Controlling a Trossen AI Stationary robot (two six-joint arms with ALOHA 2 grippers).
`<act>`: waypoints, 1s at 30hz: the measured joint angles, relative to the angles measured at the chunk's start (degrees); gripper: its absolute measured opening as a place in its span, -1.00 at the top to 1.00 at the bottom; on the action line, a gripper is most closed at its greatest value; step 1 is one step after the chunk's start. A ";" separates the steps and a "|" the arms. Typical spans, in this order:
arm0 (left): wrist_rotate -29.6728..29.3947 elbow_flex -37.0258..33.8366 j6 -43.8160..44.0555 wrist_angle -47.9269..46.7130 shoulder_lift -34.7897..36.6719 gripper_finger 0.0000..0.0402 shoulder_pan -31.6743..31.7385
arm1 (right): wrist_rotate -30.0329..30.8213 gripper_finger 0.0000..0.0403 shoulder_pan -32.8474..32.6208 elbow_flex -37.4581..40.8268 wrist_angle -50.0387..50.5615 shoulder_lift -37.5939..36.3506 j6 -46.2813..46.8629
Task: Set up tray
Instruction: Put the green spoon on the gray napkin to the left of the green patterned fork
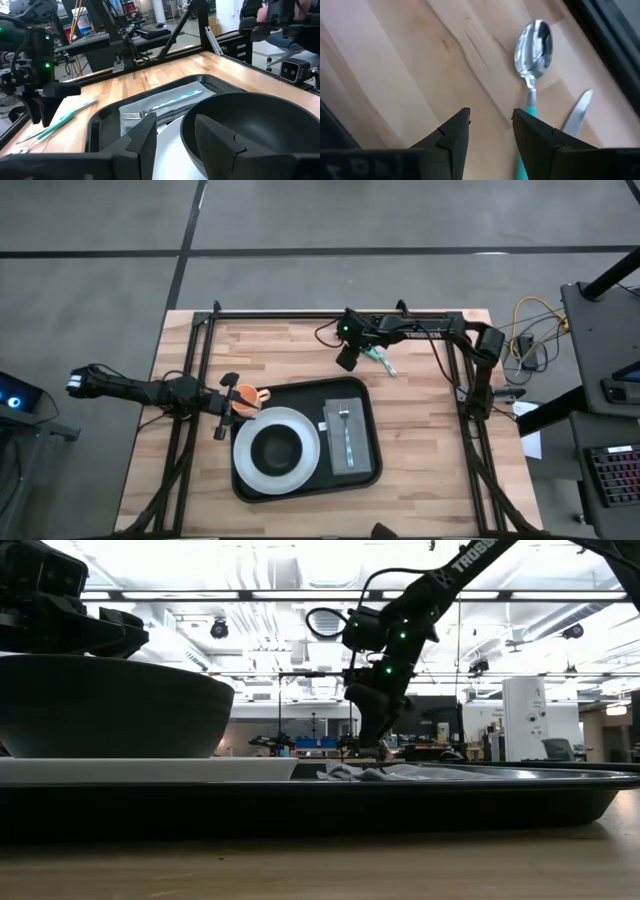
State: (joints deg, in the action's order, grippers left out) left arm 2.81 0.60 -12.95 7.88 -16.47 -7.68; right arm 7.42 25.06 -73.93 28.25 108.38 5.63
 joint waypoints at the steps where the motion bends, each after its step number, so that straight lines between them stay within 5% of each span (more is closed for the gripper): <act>1: 0.02 0.02 0.00 0.00 -0.02 0.42 0.00 | -0.04 0.30 0.40 -0.27 0.29 0.00 -1.50; 30: 0.02 0.02 0.00 -0.02 -0.02 0.42 0.00 | -7.93 0.32 7.41 1.29 2.86 -0.28 -7.76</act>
State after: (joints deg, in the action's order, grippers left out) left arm 2.83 0.62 -12.95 7.86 -16.49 -7.68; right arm -0.51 32.47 -72.64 31.11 108.09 -2.13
